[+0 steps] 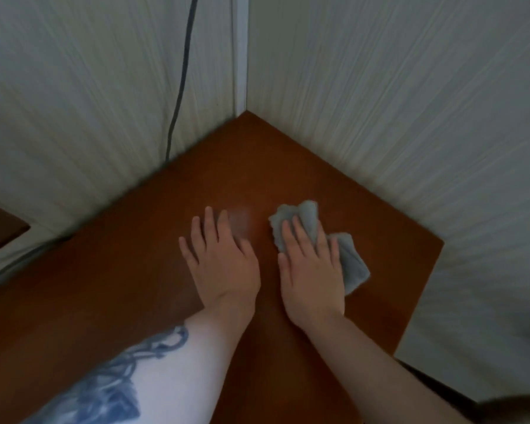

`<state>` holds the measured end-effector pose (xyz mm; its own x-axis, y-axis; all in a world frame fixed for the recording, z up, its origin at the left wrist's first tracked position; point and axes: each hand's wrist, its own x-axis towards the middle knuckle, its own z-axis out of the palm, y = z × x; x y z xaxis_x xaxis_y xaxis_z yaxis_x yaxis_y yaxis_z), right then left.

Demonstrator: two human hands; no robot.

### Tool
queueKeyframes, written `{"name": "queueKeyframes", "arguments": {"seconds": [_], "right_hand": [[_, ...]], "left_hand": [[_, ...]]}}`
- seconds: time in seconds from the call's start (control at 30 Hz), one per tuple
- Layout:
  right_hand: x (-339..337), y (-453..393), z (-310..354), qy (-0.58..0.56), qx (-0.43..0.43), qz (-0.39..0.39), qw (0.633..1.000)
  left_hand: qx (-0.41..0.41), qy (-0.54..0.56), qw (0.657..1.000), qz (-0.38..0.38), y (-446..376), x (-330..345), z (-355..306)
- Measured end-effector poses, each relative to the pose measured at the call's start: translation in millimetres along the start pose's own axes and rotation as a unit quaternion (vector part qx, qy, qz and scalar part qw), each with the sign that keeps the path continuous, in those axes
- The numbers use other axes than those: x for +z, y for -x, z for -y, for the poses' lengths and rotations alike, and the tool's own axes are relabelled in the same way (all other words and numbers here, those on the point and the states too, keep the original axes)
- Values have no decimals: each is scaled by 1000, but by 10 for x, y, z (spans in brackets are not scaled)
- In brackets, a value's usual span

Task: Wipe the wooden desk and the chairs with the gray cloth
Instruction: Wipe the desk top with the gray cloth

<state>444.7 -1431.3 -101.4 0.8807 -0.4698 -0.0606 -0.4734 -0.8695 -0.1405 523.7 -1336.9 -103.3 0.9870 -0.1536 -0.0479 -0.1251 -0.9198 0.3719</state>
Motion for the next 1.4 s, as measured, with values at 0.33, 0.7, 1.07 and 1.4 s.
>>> {"name": "queueKeyframes", "arguments": {"seconds": [0.33, 0.7, 1.07, 1.4], "right_hand": [[-49, -1588, 376, 4, -213, 38, 976], [-36, -2213, 164, -117, -51, -51, 991], [57, 34, -192, -90, 155, -167, 969], [-18, 401, -742, -72, 243, -169, 953]], "left_hand": [[7, -76, 997, -18, 4, 72, -51], [9, -71, 997, -26, -13, 144, -14], [12, -38, 999, -10, -1, 59, -33], [25, -12, 999, -23, 7, 52, -14]]}}
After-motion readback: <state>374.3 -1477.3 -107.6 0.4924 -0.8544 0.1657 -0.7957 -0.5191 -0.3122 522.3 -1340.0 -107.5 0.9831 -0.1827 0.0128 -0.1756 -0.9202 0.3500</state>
